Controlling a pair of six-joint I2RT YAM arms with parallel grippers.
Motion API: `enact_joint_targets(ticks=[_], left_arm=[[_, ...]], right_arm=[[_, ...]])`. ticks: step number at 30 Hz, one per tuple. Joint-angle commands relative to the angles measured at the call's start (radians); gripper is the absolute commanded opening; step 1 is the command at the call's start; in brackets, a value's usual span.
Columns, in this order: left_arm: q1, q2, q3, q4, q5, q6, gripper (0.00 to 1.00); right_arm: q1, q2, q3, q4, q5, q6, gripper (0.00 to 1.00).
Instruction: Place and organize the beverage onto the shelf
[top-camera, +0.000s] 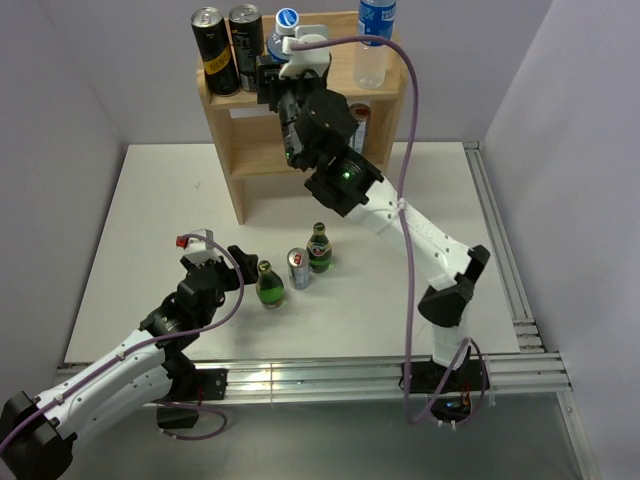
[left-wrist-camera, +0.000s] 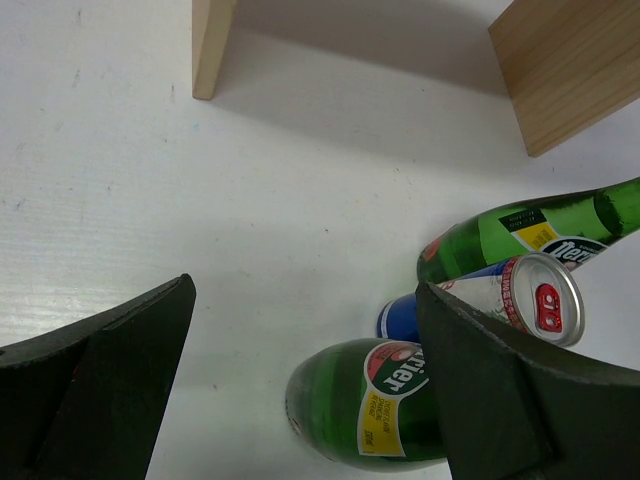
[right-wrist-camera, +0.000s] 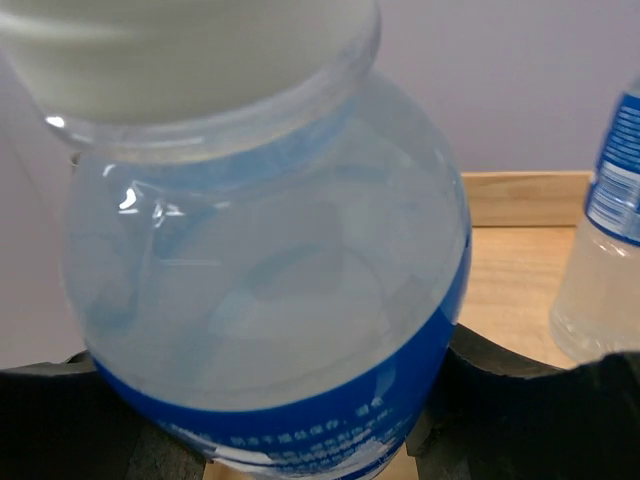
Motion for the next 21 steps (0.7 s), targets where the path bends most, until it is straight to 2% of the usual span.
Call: enact_joint_targets(ticks=[1, 13, 21], left_arm=[[-0.005, -0.014, -0.004, 0.031, 0.007, 0.014, 0.99], [-0.005, -0.017, -0.005, 0.033, 0.010, 0.014, 0.99], [-0.005, -0.014, -0.004, 0.034, 0.012, 0.014, 0.99]], right_arm=[[-0.047, 0.051, 0.195, -0.005, -0.069, -0.066, 0.00], [-0.219, 0.093, 0.245, 0.038, -0.143, -0.048, 0.00], [-0.270, 0.104, 0.245, 0.035, -0.160, -0.027, 0.00]])
